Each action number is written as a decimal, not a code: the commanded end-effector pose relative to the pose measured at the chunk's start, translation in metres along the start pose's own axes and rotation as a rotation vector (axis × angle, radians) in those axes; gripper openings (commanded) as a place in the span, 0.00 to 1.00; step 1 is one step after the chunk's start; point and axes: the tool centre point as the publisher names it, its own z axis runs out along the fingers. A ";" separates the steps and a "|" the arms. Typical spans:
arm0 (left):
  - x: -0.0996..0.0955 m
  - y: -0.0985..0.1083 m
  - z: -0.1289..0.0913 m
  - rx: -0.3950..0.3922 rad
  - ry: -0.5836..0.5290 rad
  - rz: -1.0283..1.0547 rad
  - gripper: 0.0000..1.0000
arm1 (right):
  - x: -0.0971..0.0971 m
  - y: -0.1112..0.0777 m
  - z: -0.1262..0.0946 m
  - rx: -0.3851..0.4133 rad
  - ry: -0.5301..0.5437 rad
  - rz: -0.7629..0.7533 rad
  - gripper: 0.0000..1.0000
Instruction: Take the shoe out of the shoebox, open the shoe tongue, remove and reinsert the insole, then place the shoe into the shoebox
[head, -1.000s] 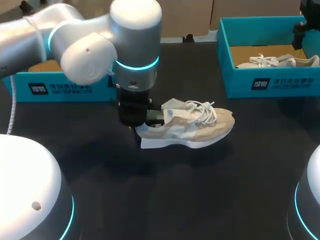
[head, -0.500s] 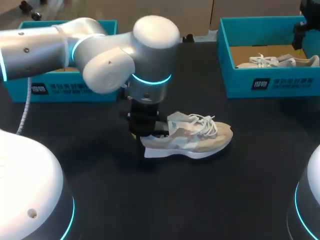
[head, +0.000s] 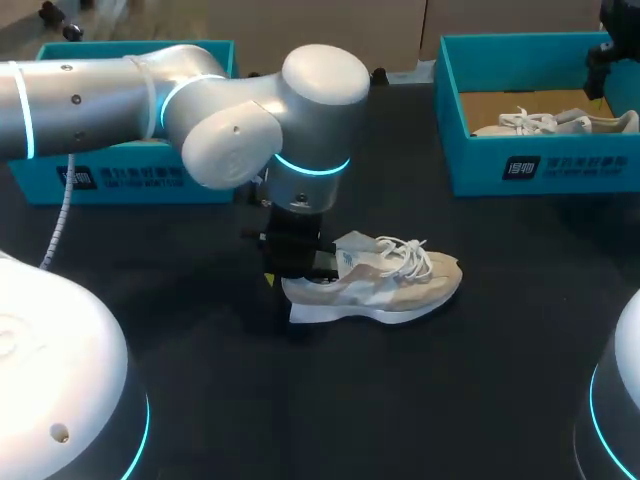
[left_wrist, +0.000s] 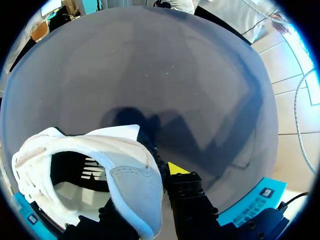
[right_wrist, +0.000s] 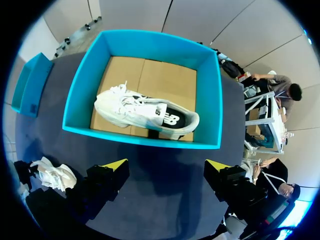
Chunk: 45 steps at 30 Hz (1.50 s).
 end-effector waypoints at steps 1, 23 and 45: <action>-0.007 0.004 0.006 0.011 0.011 0.001 0.14 | 0.000 0.000 0.000 0.000 -0.001 -0.001 1.00; 0.005 -0.009 -0.036 0.019 -0.093 0.035 1.00 | 0.000 0.000 0.000 0.000 -0.001 -0.001 1.00; 0.030 -0.034 -0.110 -0.017 -0.305 0.001 1.00 | 0.000 0.000 0.000 0.000 -0.001 -0.001 1.00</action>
